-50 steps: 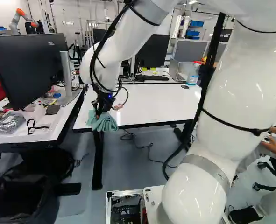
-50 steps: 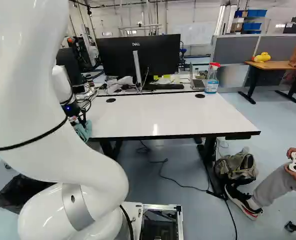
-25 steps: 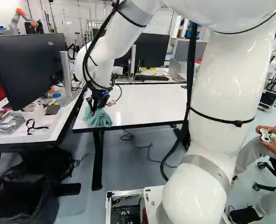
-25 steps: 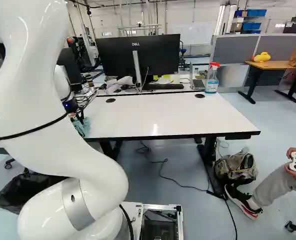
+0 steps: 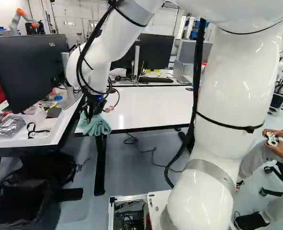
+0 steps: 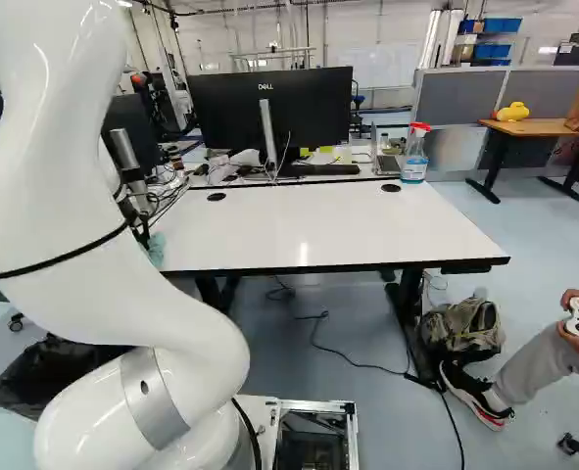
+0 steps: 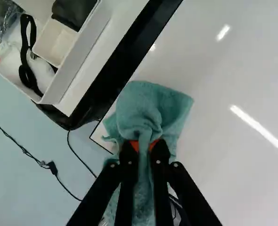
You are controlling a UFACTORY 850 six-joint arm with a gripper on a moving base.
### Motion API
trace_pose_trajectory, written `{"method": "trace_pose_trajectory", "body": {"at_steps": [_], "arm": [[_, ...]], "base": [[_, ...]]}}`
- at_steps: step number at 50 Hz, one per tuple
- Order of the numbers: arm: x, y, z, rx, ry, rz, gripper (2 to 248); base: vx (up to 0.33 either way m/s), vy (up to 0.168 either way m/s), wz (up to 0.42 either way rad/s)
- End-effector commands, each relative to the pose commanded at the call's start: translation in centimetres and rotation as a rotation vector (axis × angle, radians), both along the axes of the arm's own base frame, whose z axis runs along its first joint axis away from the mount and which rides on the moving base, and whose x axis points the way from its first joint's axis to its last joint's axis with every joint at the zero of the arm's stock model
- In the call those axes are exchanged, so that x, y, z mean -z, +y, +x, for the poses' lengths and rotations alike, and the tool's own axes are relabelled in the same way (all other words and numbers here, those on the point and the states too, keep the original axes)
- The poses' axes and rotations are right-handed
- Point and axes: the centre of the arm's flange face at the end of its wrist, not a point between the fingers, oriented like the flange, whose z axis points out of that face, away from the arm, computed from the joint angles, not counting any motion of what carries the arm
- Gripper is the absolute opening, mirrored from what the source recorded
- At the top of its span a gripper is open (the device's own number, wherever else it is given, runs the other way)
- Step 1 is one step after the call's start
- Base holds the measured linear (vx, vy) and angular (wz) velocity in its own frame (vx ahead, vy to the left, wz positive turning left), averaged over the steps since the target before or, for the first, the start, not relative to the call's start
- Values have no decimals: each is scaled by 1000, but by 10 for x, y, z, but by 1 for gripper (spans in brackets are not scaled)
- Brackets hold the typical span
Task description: Clean the table with the green towel
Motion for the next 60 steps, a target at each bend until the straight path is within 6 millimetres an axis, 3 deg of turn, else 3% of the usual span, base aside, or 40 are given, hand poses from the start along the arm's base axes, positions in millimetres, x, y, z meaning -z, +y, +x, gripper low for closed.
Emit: {"method": "trace_pose_trajectory", "body": {"at_steps": [12,26,47,60], "arm": [[0,-13,-16,-4,5,-4,42],[1,-39,-20,34,9,-8,42],[1,-80,-13,118,11,-9,42],[1,-95,4,169,11,-9,42]], "base": [[0,0,0],[0,0,0],[0,0,0],[0,0,0]]}}
